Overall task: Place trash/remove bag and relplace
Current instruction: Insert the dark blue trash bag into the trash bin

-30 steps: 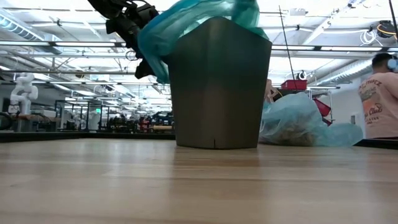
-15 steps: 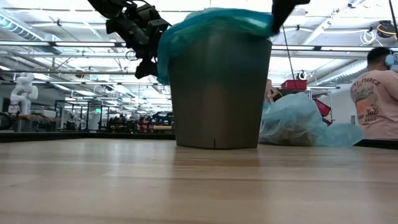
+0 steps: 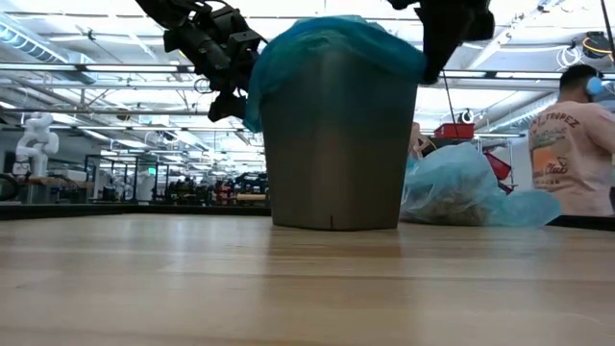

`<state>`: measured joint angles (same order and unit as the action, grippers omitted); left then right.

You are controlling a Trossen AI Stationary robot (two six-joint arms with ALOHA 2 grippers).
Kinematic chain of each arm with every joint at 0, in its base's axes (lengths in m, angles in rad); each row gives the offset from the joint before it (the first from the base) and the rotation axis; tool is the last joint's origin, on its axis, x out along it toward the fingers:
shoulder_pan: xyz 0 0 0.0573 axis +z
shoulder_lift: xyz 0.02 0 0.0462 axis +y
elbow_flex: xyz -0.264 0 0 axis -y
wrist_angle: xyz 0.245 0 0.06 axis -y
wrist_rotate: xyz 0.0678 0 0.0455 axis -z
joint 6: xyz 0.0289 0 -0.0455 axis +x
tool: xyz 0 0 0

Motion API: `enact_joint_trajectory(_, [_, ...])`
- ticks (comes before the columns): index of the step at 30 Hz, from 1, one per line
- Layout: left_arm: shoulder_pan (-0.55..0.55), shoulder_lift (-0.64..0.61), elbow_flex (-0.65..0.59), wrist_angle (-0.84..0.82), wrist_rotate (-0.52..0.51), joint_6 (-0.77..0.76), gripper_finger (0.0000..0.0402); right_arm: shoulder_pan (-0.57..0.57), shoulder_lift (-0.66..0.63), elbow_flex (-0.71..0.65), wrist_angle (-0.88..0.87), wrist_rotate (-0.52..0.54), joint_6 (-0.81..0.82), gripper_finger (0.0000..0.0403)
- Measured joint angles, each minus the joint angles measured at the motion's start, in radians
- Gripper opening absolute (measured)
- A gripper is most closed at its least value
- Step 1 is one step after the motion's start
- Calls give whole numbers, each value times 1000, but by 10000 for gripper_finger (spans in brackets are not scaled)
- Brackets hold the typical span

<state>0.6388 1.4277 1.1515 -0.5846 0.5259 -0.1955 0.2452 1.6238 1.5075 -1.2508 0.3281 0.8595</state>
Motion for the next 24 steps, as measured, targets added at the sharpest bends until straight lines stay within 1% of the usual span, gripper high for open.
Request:
enact_joint_trajectory(4, [0,0,0,0,0,0,224,-1,0,73,-45,-41,28,6])
enact_joint_trajectory(8, [0,0,0,0,0,0,224,-1,-1,184,-128,-42,28,35])
enact_joint_trajectory(13, [0,0,0,0,0,1,224,-11,-1,345,-211,-42,24,98])
enact_joint_trajectory(18, [0,0,0,0,-4,10,224,-40,-1,489,-229,-33,18,166])
enact_joint_trajectory(21, [0,0,0,0,-21,25,224,-55,-1,548,-228,-18,15,200])
enact_joint_trajectory(24, [0,0,0,0,-51,21,224,-63,-2,572,-233,-16,15,228])
